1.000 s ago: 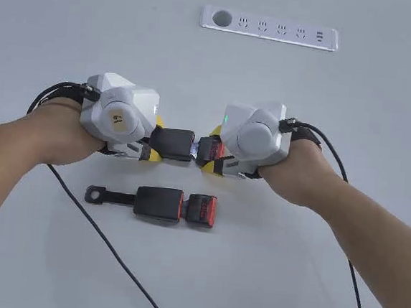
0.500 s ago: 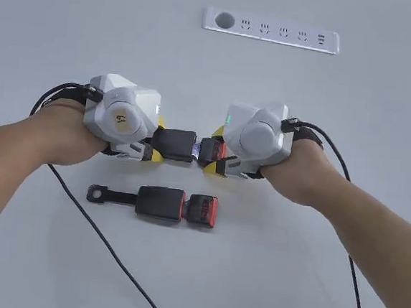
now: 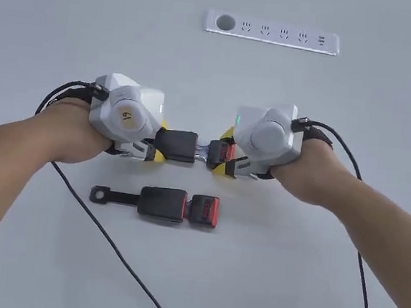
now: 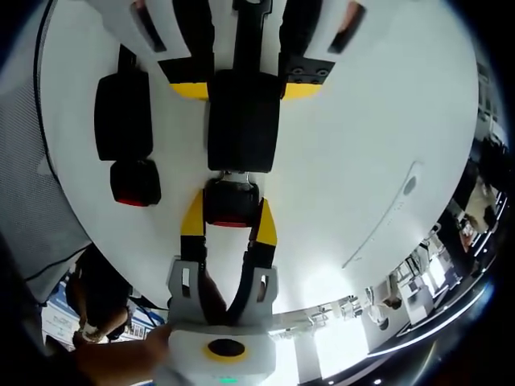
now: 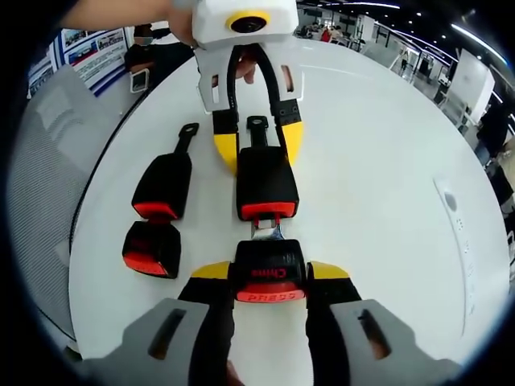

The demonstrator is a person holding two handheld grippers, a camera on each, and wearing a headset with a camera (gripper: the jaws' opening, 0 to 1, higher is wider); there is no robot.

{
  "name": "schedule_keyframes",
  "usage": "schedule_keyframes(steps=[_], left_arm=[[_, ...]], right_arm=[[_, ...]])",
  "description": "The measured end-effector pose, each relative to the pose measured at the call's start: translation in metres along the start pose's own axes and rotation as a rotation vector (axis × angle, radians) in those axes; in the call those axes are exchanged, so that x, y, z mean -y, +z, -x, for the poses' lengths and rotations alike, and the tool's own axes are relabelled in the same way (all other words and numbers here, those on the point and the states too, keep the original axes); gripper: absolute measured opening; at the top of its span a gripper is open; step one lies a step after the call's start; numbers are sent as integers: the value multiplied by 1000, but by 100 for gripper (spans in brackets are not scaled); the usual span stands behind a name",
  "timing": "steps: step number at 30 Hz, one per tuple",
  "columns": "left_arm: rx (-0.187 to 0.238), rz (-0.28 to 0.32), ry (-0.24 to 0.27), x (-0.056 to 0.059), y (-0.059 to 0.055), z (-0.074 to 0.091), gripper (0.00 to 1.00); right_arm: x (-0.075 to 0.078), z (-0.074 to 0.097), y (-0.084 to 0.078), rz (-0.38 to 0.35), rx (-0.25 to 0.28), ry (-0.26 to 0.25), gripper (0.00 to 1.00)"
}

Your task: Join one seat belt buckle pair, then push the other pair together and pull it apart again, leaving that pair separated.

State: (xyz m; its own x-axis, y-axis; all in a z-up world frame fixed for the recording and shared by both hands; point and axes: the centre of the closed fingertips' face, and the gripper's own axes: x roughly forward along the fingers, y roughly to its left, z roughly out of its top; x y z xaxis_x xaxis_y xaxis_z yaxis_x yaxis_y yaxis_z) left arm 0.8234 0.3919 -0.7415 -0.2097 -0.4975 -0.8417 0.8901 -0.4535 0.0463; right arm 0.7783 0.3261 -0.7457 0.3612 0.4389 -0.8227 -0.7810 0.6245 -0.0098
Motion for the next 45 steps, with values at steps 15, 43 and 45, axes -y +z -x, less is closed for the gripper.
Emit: schedule_keyframes(steps=[15, 43, 45], left_arm=[[2, 0, -1, 1, 1, 0, 30], [5, 28, 6, 1, 1, 0, 31], [5, 29, 7, 1, 1, 0, 31]], right_arm=[[1, 13, -21, -43, 26, -12, 32], [-2, 61, -85, -81, -36, -33, 34], [-2, 62, -85, -75, -36, -30, 34]])
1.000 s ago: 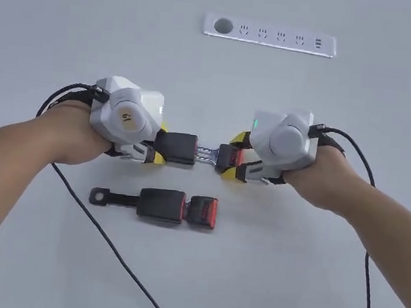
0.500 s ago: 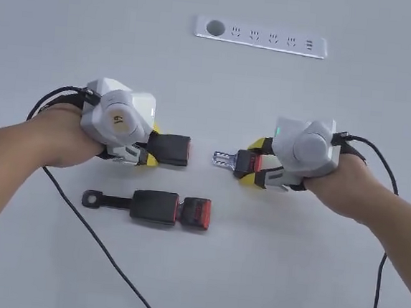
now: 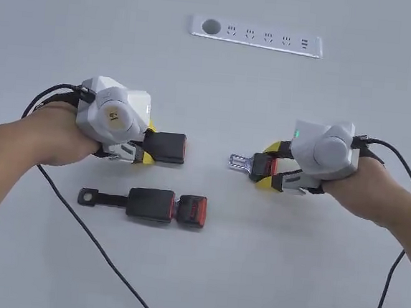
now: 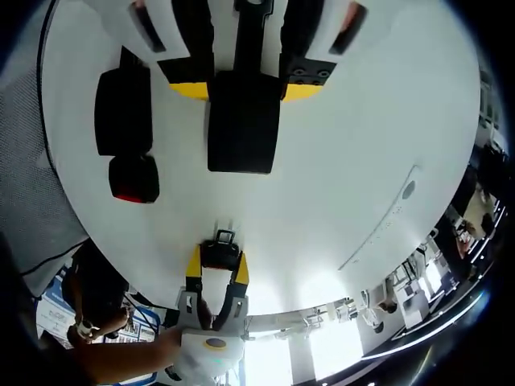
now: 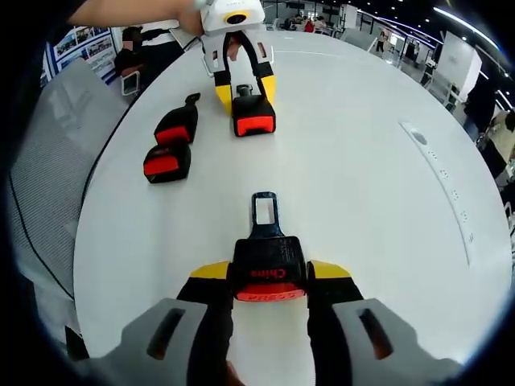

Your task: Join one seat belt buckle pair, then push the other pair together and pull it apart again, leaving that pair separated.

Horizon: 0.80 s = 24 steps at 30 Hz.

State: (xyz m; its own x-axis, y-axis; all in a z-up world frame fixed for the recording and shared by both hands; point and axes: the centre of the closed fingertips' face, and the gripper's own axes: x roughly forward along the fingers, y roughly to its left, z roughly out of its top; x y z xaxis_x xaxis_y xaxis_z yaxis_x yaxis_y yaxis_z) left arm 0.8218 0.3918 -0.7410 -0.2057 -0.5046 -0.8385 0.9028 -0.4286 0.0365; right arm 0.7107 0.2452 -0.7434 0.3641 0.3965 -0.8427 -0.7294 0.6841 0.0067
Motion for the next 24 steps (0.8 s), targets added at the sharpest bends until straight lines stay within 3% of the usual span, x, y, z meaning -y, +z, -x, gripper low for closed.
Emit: schedule_keyframes(steps=[10, 19, 24], left_arm=[[3, -13, 6, 0, 0, 0, 31], [9, -3, 47, -3, 1, 1, 34], [31, 32, 67, -5, 0, 3, 40]], right_arm=[[-1, 0, 2, 16, -25, 10, 34], [1, -2, 2, -38, -7, -4, 40], [9, 3, 8, -71, 42, -65, 45]])
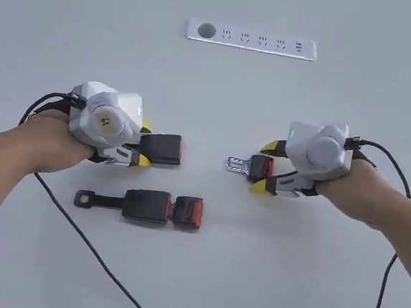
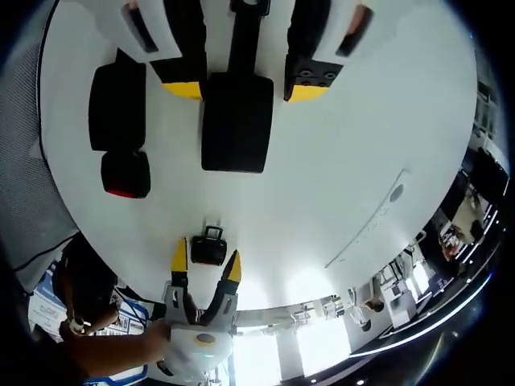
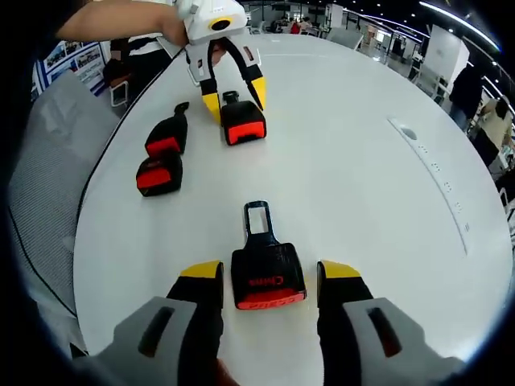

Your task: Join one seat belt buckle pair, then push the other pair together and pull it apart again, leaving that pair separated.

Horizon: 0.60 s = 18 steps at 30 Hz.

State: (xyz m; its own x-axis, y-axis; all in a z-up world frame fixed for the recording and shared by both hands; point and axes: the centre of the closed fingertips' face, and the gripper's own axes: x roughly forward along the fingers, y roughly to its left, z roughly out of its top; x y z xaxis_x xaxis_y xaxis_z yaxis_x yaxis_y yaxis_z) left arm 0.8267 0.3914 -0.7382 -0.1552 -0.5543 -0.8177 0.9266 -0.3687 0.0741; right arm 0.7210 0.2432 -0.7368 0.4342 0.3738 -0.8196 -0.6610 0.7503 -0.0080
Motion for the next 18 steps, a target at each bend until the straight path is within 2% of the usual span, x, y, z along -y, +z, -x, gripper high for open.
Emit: schedule_keyframes(steps=[1, 2, 3, 4, 7, 11, 12, 15, 16, 18], left_arm=[[-3, 3, 4, 2, 0, 2, 42], [44, -2, 32, 0, 10, 8, 44], [60, 9, 46, -2, 13, 13, 44], [68, 29, 48, -1, 15, 19, 44], [83, 38, 63, 5, 19, 30, 47], [75, 32, 84, 17, 13, 40, 54], [79, 39, 95, 23, 9, 47, 55], [89, 75, 125, 30, 1, 60, 59], [96, 99, 144, 35, -4, 68, 61], [100, 109, 156, 43, -11, 77, 67]], right_arm=[[0, 4, 5, -13, 25, -17, 45], [1, 8, 9, -12, 42, -33, 45], [-1, 11, 10, -6, 41, -38, 45], [-2, 13, 11, -9, 44, -41, 46], [-3, 21, 13, -11, 63, -72, 46], [-13, 29, 16, -33, 97, -96, 48], [-20, 32, 16, -41, 104, -104, 49], [-32, 34, 13, -51, 106, -120, 54], [-37, 36, 10, -72, 103, -127, 56], [-44, 40, 6, -82, 102, -152, 59]])
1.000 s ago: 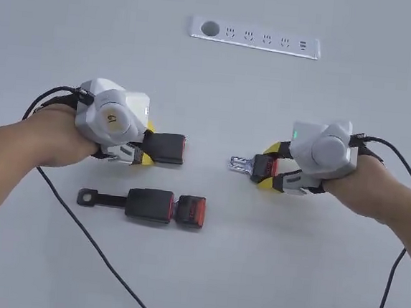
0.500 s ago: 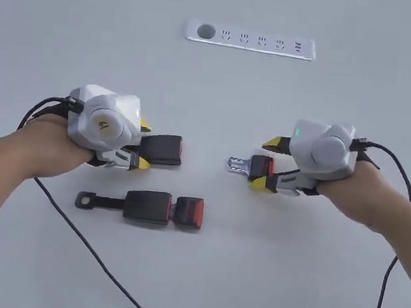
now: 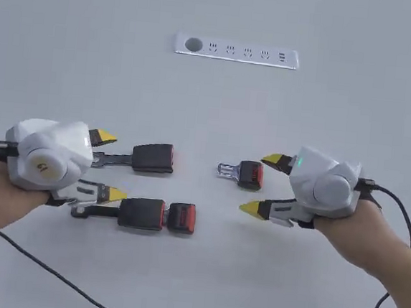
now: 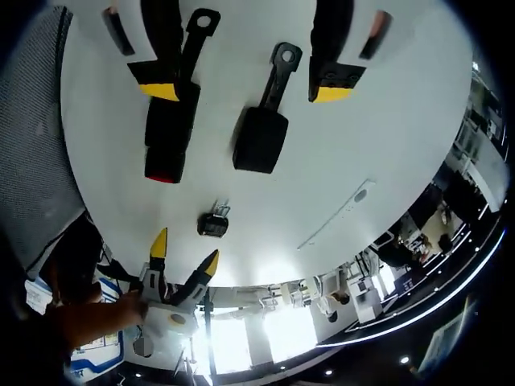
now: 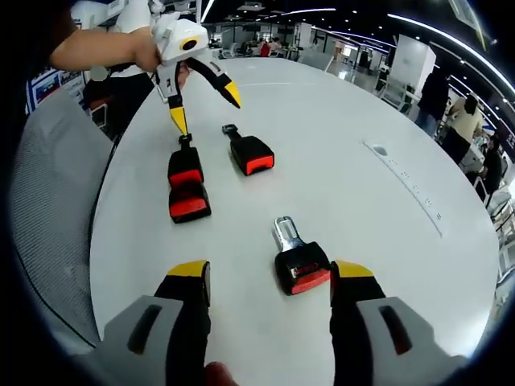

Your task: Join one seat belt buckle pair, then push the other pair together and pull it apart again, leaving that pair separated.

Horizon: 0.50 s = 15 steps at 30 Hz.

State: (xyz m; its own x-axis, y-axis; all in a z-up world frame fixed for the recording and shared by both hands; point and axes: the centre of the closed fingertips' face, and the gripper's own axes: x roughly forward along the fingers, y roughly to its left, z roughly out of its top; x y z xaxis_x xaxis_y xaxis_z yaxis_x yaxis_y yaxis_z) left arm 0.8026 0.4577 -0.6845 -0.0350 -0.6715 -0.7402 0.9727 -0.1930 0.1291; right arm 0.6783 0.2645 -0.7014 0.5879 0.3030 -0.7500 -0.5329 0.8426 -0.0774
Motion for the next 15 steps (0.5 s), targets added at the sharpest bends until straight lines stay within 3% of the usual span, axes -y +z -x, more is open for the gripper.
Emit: schedule_keyframes(steps=[2, 3, 6, 10, 15], left_arm=[[5, 32, 18, 4, -7, 9, 72], [20, 88, 41, 9, -15, 20, 73], [47, 147, 71, 20, -28, 37, 82], [36, 210, 108, 31, -48, 51, 93], [38, 285, 152, 40, -61, 61, 99]], right_arm=[[-2, 7, -1, -71, 23, -34, 58], [-3, 12, 1, -108, 53, -52, 58], [-10, 25, -2, -152, 71, -83, 62], [-19, 37, -2, -191, 91, -100, 68], [-26, 41, -3, -182, 88, -131, 80]])
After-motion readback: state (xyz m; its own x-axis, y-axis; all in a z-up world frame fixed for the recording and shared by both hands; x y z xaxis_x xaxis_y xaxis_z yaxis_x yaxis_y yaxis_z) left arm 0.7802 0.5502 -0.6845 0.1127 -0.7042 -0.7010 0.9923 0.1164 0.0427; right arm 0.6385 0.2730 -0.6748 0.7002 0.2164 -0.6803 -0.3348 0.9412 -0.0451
